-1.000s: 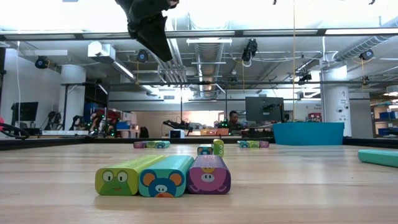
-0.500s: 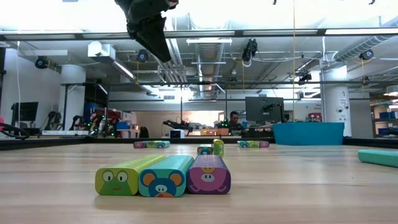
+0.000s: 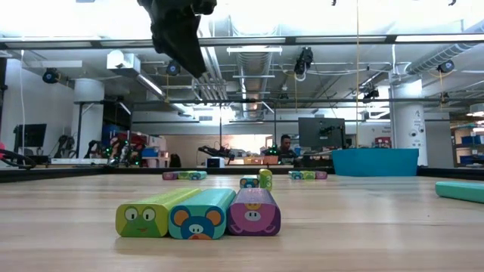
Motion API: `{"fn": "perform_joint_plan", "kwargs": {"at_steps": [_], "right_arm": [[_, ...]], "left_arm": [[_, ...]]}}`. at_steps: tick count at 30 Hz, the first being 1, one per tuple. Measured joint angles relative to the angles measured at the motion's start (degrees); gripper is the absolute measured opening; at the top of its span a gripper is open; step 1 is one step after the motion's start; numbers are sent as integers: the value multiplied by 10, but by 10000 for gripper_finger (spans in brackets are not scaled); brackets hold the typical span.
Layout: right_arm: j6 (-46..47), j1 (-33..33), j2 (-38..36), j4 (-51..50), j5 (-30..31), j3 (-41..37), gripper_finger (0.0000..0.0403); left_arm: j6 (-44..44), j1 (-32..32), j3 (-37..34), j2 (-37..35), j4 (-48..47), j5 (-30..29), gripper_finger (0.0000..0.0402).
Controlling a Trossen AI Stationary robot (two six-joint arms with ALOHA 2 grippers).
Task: Sort blocks
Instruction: Put the green block into the transparent bin
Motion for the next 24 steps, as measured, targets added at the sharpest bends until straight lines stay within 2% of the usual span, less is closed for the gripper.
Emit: {"fn": "perform_joint_plan", "kwargs": {"at_steps": [3,6,12,18,20,24], "right_arm": [[-33,-58,-27,22,74,0,13],[-87,-117,-45,55,100,0,13],[-152,-228,-53,122,103,0,13],[-152,-325,-41,157,101,0,13],[-152,-354,-34,163,101,0,13],[-135,-404,-25,170,101,0,13]], "left_arm": [[-14,0,0,0,-5,27,147],[-36,0,0,0,-12,43,147],[-95,0,0,0,-41,83,147],[-178,-4,0,0,-72,221,147],[-189,-11,0,0,-70,249,147],[-172,-28,-7,-1,-27,241,147]]}}
